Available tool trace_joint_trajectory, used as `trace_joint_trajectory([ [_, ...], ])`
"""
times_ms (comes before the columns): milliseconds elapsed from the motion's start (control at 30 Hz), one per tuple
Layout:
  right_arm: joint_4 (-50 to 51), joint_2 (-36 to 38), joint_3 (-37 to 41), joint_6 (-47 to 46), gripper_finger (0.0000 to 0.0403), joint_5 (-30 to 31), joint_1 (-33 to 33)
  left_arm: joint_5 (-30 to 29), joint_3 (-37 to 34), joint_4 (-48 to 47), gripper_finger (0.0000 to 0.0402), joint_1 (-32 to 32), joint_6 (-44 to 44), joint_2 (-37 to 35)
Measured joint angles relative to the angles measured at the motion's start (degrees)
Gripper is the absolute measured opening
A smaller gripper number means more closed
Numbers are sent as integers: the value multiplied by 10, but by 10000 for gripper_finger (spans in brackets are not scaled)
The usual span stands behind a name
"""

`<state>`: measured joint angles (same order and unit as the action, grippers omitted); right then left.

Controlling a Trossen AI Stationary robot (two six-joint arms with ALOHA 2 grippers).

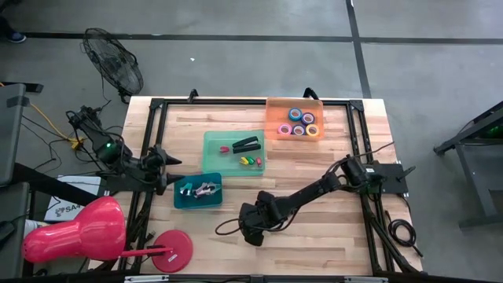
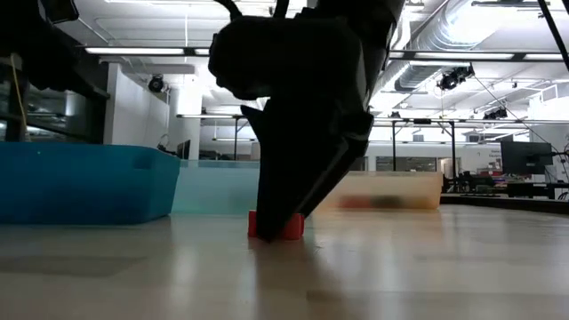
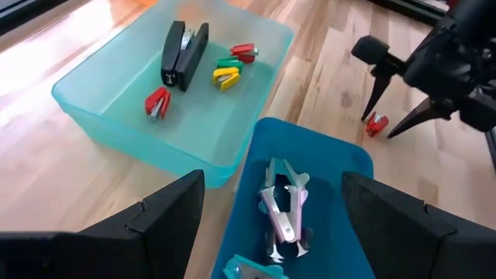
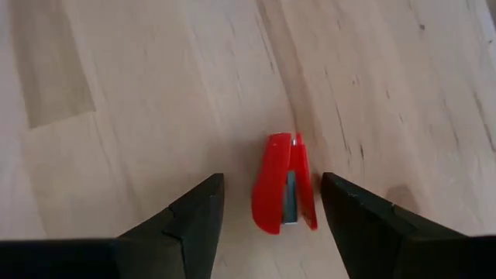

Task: Pick and place Stapler, Stapler remover, tape
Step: Put the red small staple remover in the light green bin

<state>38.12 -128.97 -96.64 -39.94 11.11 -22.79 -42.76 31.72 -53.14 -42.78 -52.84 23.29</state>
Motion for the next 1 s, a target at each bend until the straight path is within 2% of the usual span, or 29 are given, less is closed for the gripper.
trace_joint_trajectory([
  [167,6,-2,-1,1,168,-2,3,7,-5,-2,295,0,-1,0],
  [433,10,0,-1,19,48,-38,17,9,-5,-6,295,0,-1,0],
  [700,18,30,2,59,48,-122,59,10,-5,-6,295,0,-2,0],
  [1000,40,126,0,222,48,-156,163,-6,-5,-6,295,0,-16,0],
])
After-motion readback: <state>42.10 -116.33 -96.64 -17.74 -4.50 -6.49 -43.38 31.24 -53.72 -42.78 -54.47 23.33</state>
